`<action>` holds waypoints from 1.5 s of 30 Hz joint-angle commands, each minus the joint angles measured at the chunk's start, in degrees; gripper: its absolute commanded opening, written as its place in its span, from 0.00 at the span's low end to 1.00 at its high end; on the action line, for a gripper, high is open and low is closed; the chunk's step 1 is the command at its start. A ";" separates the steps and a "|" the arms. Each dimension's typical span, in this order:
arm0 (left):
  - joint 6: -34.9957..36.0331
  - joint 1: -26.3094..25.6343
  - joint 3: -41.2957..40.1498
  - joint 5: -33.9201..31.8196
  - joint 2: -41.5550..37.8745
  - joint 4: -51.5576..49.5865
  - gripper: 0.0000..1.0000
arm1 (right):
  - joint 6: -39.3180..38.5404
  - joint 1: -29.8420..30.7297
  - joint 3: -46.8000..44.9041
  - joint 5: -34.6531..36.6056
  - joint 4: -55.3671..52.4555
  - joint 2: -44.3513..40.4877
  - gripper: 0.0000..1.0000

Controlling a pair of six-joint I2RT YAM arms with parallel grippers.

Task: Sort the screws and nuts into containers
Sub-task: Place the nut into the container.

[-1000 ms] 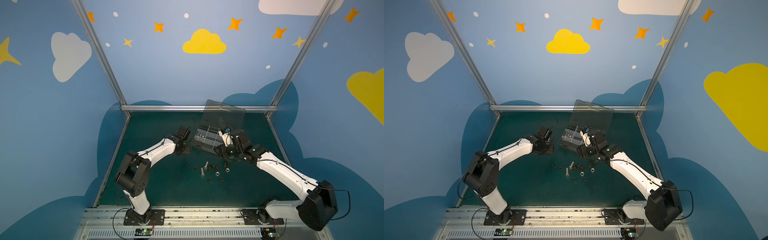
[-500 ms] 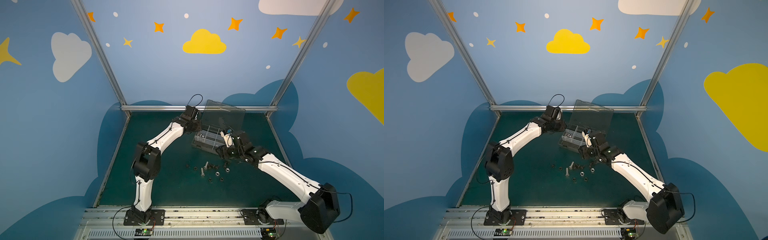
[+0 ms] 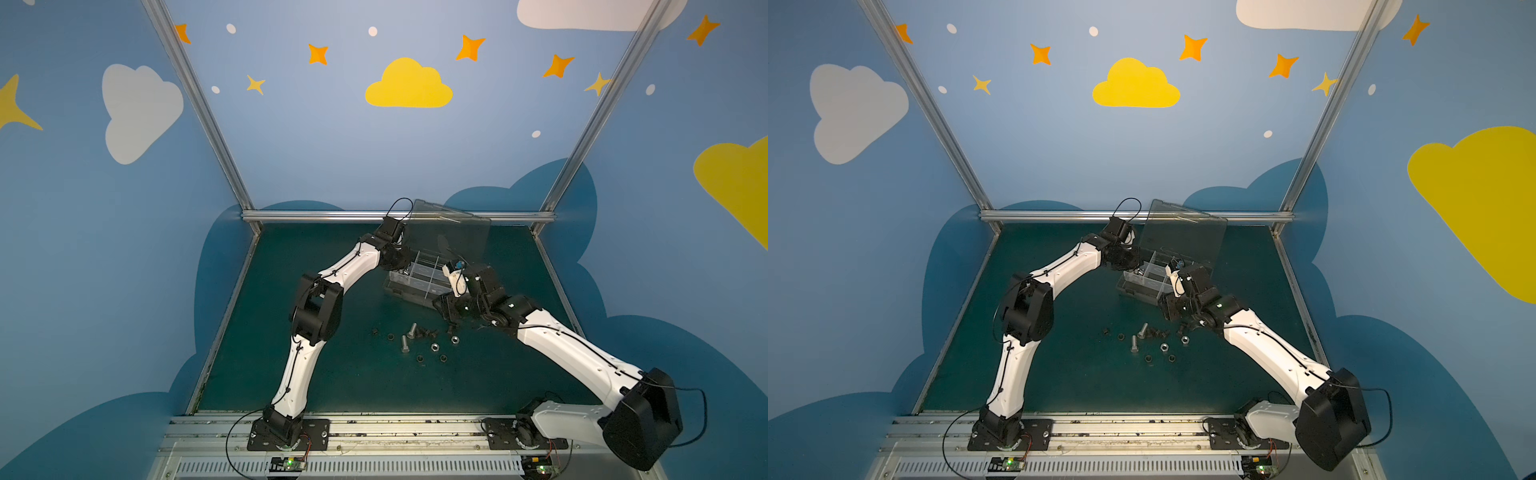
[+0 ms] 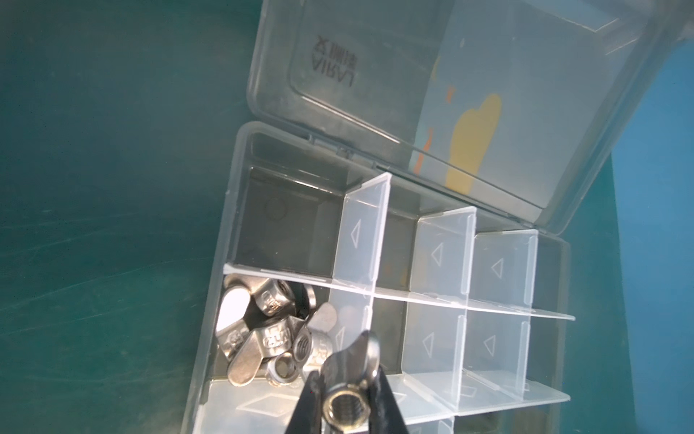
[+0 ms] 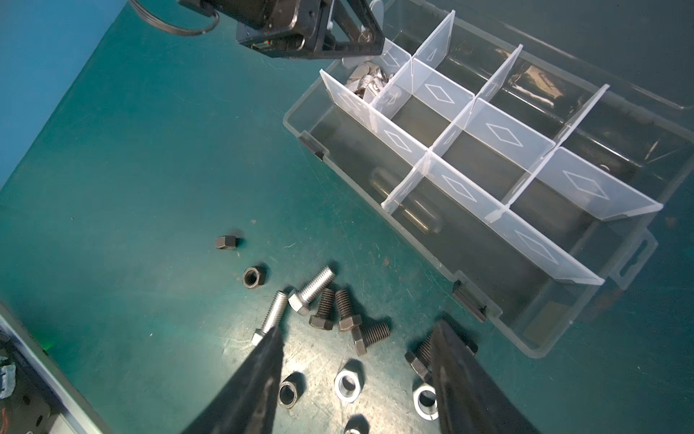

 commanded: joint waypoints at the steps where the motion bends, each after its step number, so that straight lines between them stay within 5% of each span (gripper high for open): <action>1: 0.71 0.13 1.34 -1.52 0.00 -2.17 0.18 | 0.70 0.16 -0.43 0.44 -0.14 -0.27 0.60; 20: 1.52 0.13 -5.69 -1.55 -7.56 -0.31 0.42 | 0.41 0.20 0.10 0.35 -1.16 -0.31 0.61; 36: -5.97 0.41 -42.09 0.54 -37.55 9.87 0.66 | 0.35 0.94 0.78 -4.23 -3.39 1.85 0.66; 45: -10.36 0.87 -55.62 -0.05 -47.47 12.55 0.74 | -0.35 3.99 1.11 -5.67 -2.85 4.80 0.66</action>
